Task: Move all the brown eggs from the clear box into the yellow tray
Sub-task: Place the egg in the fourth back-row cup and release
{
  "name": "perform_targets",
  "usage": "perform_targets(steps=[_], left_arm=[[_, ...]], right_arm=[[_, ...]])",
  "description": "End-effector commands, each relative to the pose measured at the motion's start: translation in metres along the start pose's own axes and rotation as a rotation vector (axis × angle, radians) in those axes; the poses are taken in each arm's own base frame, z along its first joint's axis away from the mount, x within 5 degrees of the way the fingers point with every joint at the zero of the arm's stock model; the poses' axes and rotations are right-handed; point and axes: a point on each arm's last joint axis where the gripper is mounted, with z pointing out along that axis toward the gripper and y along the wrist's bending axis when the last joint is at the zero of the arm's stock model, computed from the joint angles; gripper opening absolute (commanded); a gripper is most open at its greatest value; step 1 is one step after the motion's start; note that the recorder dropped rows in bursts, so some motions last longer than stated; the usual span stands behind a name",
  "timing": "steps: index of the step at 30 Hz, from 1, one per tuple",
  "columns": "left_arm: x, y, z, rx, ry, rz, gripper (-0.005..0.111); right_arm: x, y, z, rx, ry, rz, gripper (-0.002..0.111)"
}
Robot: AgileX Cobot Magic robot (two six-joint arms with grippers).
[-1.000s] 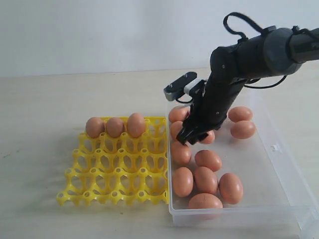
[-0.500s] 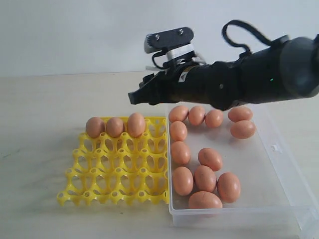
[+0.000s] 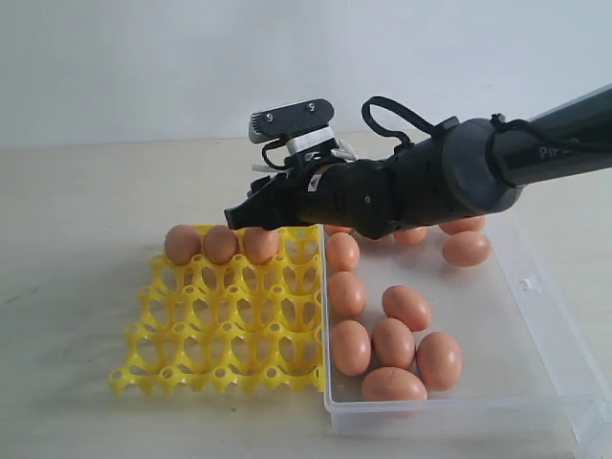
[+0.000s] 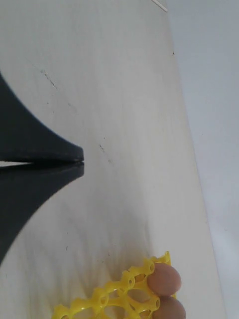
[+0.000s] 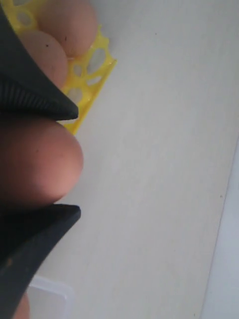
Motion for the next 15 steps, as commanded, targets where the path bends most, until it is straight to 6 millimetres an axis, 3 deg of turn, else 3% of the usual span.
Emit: perform_targets(steps=[1, 15], left_arm=[[-0.002, 0.000, 0.000, -0.001, -0.012, -0.005, 0.000], [-0.002, 0.000, 0.000, -0.001, -0.012, -0.005, 0.000]], right_arm=[[0.001, 0.001, -0.001, -0.007, 0.036, -0.014, 0.000], [0.005, -0.011, 0.001, 0.010, 0.082, 0.001, 0.000]])
